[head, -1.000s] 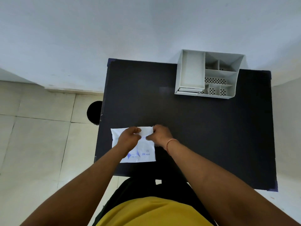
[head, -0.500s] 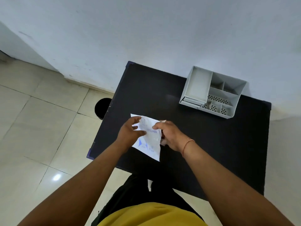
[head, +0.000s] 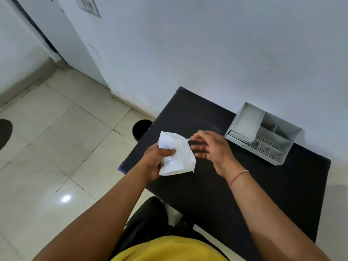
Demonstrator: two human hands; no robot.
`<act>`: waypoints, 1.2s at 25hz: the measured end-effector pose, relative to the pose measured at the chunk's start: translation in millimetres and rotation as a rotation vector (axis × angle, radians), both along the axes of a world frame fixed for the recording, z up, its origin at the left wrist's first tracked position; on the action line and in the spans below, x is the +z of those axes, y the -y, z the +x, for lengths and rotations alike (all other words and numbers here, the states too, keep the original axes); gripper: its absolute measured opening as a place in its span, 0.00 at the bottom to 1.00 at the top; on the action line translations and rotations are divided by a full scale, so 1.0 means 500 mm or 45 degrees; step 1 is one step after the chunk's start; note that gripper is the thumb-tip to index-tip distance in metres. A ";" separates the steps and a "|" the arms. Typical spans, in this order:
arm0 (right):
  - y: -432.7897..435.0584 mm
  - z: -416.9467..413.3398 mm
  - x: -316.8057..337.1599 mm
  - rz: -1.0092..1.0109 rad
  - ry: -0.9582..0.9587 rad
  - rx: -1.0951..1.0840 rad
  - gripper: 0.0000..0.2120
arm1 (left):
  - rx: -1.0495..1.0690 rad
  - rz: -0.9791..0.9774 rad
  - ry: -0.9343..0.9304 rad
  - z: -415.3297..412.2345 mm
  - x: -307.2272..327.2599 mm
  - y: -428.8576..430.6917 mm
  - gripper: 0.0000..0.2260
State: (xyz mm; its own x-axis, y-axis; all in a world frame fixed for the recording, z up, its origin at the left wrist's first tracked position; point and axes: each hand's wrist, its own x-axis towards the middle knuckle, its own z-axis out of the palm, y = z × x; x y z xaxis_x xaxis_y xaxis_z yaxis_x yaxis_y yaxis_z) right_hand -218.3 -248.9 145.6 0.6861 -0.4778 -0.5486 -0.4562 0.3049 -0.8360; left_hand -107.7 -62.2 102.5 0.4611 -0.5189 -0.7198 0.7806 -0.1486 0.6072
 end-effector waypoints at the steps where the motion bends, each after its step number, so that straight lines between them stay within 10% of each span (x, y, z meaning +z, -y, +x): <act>1: 0.000 0.001 0.006 -0.136 -0.015 -0.020 0.09 | 0.034 -0.060 -0.019 0.019 0.003 -0.021 0.20; 4: -0.042 0.032 0.004 -0.554 -0.163 0.346 0.16 | 0.116 -0.240 -0.081 0.077 0.018 -0.084 0.15; 8: -0.183 0.157 0.015 -0.227 -0.007 0.549 0.31 | 0.048 -0.123 0.114 0.177 0.000 -0.149 0.08; 12: -0.323 0.326 0.019 -0.011 0.034 0.274 0.14 | -0.243 0.136 0.291 0.330 0.011 -0.250 0.17; 14: -0.362 0.386 0.011 0.112 0.009 0.103 0.09 | -0.275 0.178 0.302 0.397 0.040 -0.299 0.04; 21: -0.411 0.581 -0.031 0.730 0.224 -0.754 0.12 | -0.179 0.078 0.126 0.659 0.083 -0.345 0.12; 30: -0.300 0.752 -0.200 0.675 0.160 -1.113 0.15 | -0.297 0.404 0.144 0.867 -0.108 -0.183 0.10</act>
